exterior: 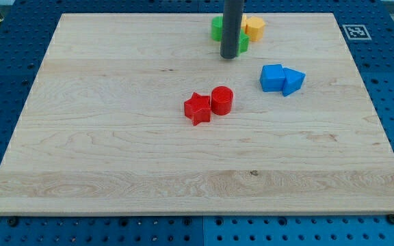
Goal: Move the arm right to the blue triangle
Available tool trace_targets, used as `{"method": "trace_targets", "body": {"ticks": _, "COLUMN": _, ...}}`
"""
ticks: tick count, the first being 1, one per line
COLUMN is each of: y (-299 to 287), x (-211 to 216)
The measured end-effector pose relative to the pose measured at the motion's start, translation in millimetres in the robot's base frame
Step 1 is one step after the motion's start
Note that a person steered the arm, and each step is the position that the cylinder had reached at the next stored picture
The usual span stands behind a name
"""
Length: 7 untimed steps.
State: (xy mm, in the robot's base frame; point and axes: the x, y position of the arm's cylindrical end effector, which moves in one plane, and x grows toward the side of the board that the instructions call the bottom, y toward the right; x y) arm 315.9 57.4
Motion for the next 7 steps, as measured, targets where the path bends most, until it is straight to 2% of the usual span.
{"method": "trace_targets", "body": {"ticks": 2, "y": 0.0, "x": -7.1}}
{"method": "trace_targets", "body": {"ticks": 4, "y": 15.6, "x": 15.9}}
{"method": "trace_targets", "body": {"ticks": 6, "y": 100.6, "x": 20.6}}
{"method": "trace_targets", "body": {"ticks": 7, "y": 147.1, "x": 44.8}}
